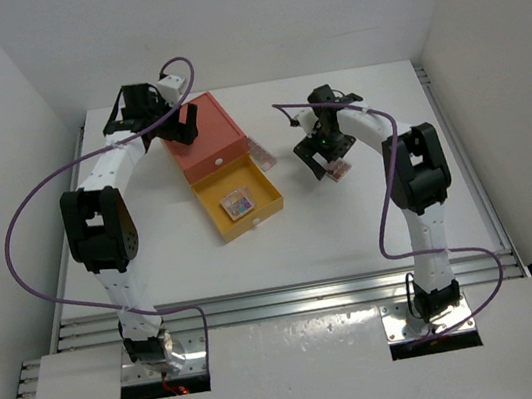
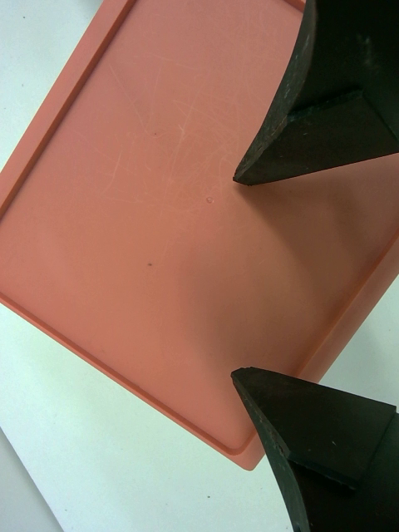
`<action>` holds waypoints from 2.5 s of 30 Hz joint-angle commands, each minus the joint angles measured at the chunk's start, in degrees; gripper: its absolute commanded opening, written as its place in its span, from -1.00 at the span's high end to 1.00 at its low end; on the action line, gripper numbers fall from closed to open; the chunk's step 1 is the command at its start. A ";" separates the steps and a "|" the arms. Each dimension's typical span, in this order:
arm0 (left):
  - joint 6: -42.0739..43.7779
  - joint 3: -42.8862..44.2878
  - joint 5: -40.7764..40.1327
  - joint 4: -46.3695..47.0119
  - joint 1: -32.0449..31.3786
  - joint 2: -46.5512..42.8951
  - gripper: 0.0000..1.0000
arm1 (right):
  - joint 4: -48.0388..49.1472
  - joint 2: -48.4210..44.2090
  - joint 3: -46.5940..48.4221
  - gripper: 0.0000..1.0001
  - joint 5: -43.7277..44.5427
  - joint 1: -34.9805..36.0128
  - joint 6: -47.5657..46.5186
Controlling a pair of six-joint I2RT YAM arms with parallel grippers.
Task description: Organize the makeup
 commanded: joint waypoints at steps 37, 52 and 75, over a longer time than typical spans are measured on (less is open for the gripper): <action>3.82 -0.53 -5.00 -4.14 -0.49 -0.57 -0.95 | 31.50 -16.80 -14.71 0.88 -8.53 11.99 36.38; 1.53 0.00 -1.92 -2.47 0.03 -0.05 -0.95 | 28.89 1.73 -2.70 0.57 -14.68 23.60 39.74; 1.53 0.00 -0.87 -2.47 2.23 1.01 -0.95 | 23.78 -2.39 5.66 -0.67 -11.62 23.27 33.14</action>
